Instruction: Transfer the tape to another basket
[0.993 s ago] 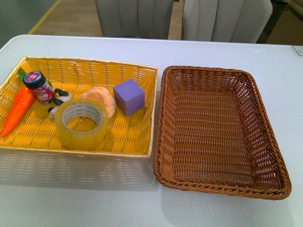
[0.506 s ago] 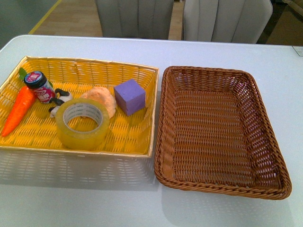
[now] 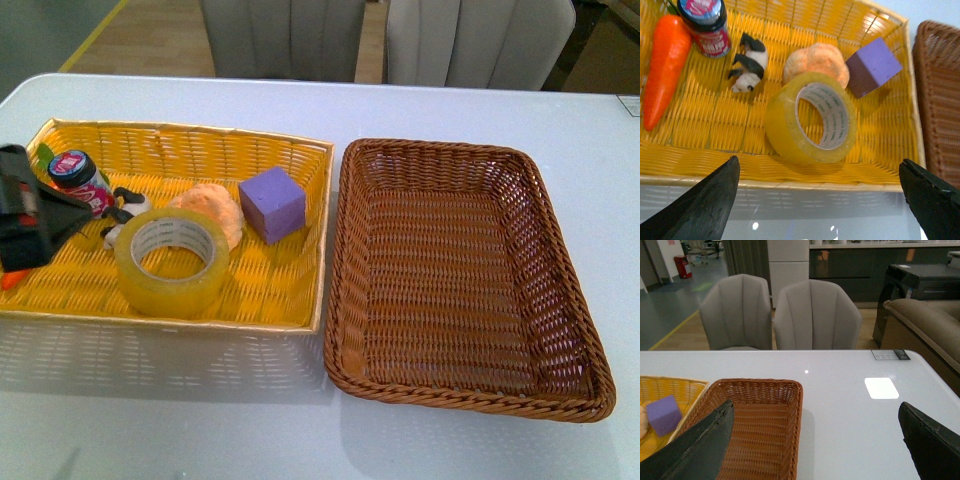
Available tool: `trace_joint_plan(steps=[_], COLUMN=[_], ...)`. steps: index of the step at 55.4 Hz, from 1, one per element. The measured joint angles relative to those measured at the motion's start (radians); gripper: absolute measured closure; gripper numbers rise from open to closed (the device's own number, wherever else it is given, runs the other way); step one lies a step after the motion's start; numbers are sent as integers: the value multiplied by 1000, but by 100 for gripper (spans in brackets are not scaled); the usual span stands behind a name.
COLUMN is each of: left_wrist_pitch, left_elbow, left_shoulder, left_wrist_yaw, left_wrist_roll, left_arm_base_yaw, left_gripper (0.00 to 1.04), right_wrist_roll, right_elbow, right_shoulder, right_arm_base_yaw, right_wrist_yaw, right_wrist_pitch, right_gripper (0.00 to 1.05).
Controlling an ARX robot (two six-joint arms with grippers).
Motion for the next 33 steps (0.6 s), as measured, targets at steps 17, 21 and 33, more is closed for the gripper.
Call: trace_joint_plan(steps=[17,21,33], left_wrist_pitch=[3,-10,-34], left_elbow=[233,278,348], left_shoulder=[348,402,496], left_wrist_yaw=[-104,-121,-147], left_wrist_roll=[19,27,50], left_arm_base_yaw=[-48,-51,-51], left_gripper=[9,9,9], right_wrist_roll=[0,0,0], right_elbow=[0,0,0], right_shoulder=[0,0,0], right_arm_base_yaw=[0,0,0], right_wrist_yaw=[0,0,0], right_wrist_pitch=[0,0,0], right_gripper=[9,9,9])
